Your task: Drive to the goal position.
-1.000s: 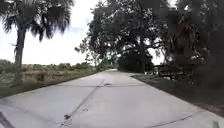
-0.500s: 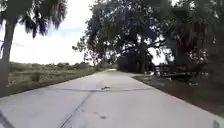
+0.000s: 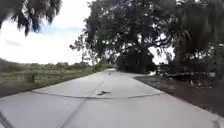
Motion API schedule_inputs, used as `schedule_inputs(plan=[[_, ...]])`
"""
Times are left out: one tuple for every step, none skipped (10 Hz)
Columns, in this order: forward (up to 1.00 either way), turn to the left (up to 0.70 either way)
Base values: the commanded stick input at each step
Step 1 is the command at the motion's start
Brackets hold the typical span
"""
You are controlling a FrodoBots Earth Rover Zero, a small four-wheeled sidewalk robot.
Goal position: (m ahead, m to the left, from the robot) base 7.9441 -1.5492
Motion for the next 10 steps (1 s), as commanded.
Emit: schedule_inputs(plan=[[1.0,0.0],[1.0,0.0],[1.0,0.0],[0.97,0.0],[0.85,0.0],[0.85,0.0],[0.85,0.0],[0.85,0.0],[0.85,0.0],[0.85,0.0]])
